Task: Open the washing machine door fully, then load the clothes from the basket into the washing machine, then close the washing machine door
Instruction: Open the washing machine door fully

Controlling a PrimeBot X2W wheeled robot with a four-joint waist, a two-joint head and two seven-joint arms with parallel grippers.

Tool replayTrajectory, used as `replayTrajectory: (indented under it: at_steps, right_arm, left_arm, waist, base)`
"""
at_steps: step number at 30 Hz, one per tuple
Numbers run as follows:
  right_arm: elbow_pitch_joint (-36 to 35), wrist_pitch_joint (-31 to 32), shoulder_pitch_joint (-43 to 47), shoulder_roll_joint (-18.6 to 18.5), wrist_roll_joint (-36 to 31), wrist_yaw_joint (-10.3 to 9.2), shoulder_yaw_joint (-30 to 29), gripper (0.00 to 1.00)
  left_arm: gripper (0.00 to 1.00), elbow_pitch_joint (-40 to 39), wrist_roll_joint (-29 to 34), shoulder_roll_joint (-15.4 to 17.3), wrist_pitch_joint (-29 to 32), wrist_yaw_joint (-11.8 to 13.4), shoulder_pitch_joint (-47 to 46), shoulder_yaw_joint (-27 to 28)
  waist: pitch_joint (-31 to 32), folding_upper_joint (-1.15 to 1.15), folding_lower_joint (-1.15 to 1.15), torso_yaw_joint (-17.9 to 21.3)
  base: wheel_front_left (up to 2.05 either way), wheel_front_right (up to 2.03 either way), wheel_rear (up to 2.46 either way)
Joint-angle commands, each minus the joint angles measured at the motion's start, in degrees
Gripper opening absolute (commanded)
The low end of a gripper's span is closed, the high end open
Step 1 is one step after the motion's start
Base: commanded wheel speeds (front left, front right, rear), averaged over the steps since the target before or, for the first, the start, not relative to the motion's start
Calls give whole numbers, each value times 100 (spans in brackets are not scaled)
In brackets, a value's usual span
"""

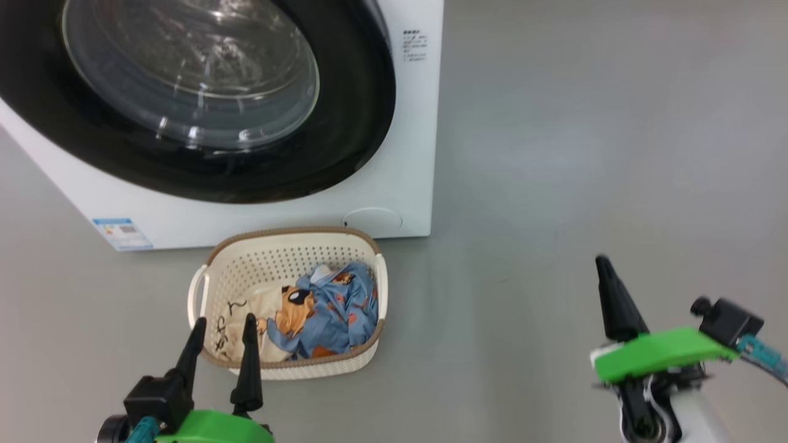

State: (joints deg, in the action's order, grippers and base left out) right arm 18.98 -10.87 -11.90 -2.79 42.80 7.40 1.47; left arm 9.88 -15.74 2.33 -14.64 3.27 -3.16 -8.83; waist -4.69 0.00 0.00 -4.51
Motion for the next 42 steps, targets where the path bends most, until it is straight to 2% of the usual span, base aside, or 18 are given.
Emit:
replayTrajectory:
  at_steps: [1, 5, 11, 23, 29, 42]
  right_arm:
    - [-93, 48, -331, -9, 258, 9, 149, 0]
    - [29, 359, -804, -9, 827, 9, 5, 0]
    - [-32, 964, -1564, -9, 980, 9, -331, 0]
    - [-239, 2402, -3193, -57, 513, 9, -1059, 0]
    - [-221, 3035, -3857, -107, 311, 9, -1121, 0]
    - [298, 3738, -5293, -174, 108, 9, -1341, 0]
  left_arm:
    - [100, -177, -42, 54, -36, 29, -228, 159]
    - [100, -222, -89, 54, -36, 60, -313, 51]
    - [100, -248, -186, 54, -36, 78, -504, -132]
    - [100, -370, -504, 54, -36, 196, -918, -581]
    - [100, -417, -640, 54, -36, 253, -1086, -763]
    - [100, -496, -851, 54, -36, 337, -1383, -1073]
  waist:
    - [-159, 0, 0, -129]
    - [-375, 0, 0, -292]
    - [-723, 0, 0, -599]
    - [-1449, 0, 0, -1251]
    - [-1754, 0, 0, -1436]
    - [-2282, 0, 0, -1746]
  base:
    - [0, 0, 0]
    - [0, 0, 0]
    - [0, 0, 0]
    - [0, 0, 0]
    - [0, 0, 0]
    - [0, 0, 0]
